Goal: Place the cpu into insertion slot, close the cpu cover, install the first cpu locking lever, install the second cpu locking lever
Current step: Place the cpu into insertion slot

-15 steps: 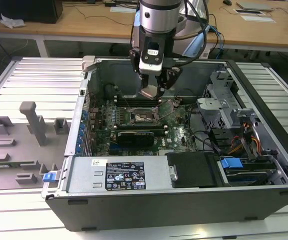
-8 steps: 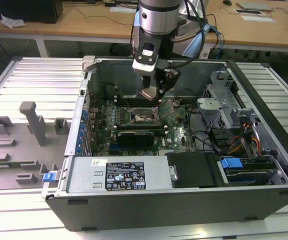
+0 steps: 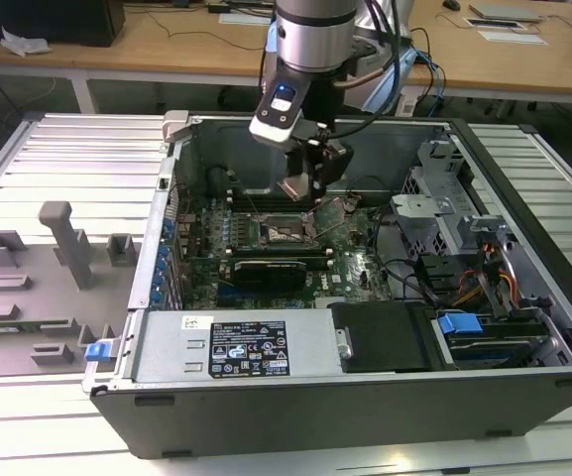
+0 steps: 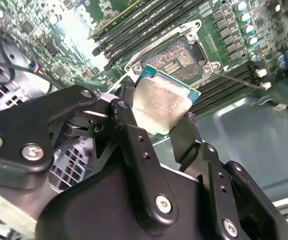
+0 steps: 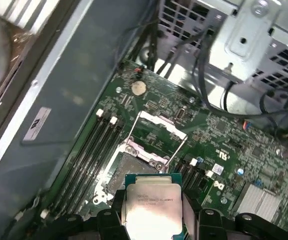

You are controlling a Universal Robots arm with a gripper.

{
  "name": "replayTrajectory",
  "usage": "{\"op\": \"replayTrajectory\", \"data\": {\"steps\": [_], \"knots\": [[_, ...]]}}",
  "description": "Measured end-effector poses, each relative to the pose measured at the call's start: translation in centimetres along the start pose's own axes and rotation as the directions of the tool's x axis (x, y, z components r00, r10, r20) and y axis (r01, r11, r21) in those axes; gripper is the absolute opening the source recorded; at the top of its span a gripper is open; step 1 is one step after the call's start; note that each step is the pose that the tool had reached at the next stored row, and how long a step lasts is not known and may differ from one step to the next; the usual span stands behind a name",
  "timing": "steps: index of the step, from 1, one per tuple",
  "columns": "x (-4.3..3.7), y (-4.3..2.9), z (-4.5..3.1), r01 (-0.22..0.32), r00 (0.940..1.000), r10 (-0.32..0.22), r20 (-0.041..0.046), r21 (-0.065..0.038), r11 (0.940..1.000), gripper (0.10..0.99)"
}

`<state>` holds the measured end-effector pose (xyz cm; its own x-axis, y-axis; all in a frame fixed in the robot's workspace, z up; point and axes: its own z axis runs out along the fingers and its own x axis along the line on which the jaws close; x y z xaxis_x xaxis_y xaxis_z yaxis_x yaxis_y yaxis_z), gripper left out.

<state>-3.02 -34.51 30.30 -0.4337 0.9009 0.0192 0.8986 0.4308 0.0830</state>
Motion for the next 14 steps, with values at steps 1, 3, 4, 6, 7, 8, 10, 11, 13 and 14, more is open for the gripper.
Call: {"op": "replayTrajectory", "data": {"steps": [1,3,4,6,7,8,10,11,13,14], "knots": [[0.00,-0.01,0.05,-0.029,0.9996,0.029,0.0024,-0.001,0.9996,0.537],[0.00,-0.01,0.13,-0.069,0.9976,0.069,0.0058,-0.002,0.9976,0.537],[0.00,-0.01,0.18,-0.090,0.9959,0.090,0.0075,-0.002,0.9959,0.537],[-0.01,-0.03,0.30,-0.151,0.9885,0.151,0.0124,-0.004,0.9886,0.537],[-0.01,-0.03,0.34,-0.167,0.9859,0.167,0.0136,-0.004,0.9860,0.537],[-0.01,-0.03,0.38,-0.189,0.9819,0.189,0.0154,-0.005,0.9820,0.537],[-0.01,-0.05,0.57,-0.259,0.9657,0.259,0.0208,-0.008,0.9660,0.537],[-0.01,-0.06,0.69,-0.286,0.9579,0.286,0.0229,-0.009,0.9582,0.537],[-0.02,-0.08,1.01,-0.339,0.9404,0.339,0.0271,-0.011,0.9408,0.537],[-0.02,-0.10,1.22,-0.362,0.9315,0.363,0.0289,-0.013,0.9319,0.537]]}}
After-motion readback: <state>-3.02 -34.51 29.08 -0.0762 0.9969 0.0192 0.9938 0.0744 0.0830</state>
